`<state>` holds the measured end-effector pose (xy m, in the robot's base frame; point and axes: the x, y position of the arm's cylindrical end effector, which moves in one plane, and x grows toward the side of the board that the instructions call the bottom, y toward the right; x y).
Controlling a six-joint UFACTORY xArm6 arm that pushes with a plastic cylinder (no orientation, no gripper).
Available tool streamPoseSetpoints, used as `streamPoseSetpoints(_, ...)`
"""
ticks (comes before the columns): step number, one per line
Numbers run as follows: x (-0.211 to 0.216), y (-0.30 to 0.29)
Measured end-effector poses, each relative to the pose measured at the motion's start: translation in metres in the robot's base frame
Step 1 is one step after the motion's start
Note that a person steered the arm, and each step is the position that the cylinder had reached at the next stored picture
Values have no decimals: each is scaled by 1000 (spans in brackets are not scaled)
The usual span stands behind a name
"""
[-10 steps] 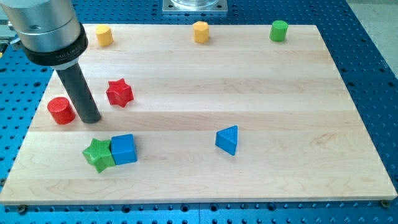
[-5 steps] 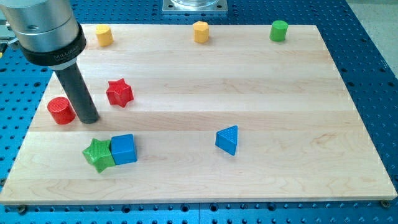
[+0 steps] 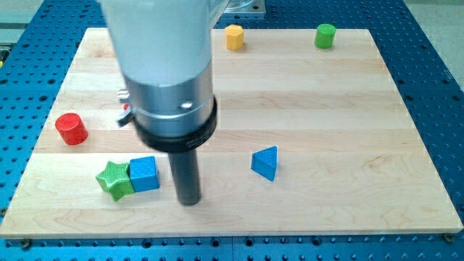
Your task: Push the blue cube diagonal to the blue triangle
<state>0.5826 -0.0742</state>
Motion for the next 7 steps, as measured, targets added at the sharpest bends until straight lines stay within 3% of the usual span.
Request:
streamPoseSetpoints(1,-11,-66)
streamPoseSetpoints(3,-91,-37)
streamPoseSetpoints(4,-92,-69)
streamPoseSetpoints(6,-143,86)
streamPoseSetpoints(7,-145,19)
